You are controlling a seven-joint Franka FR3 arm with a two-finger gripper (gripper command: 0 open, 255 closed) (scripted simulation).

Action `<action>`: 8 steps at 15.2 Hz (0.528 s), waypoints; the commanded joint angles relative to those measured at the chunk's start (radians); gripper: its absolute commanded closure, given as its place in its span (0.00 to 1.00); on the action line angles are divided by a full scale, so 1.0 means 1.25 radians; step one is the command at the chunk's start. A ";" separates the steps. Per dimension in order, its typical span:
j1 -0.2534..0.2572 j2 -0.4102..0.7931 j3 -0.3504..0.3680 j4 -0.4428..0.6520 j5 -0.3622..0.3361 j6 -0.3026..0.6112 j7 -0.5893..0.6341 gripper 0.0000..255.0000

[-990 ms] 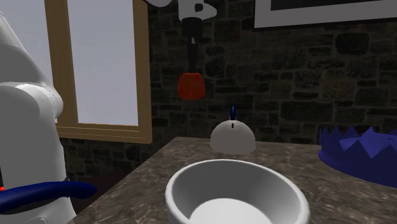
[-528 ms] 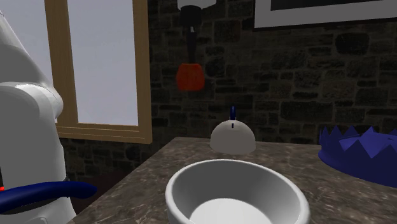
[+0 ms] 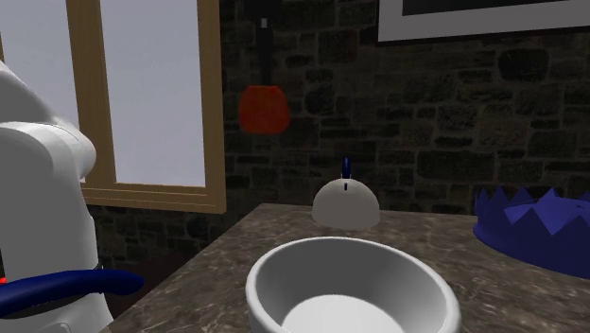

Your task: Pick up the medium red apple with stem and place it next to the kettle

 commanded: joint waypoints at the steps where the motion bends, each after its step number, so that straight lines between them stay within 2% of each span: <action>1: -0.011 -0.042 -0.020 -0.025 -0.014 -0.017 -0.026 1.00; 8: -0.052 -0.168 -0.099 -0.086 -0.080 -0.082 -0.122 1.00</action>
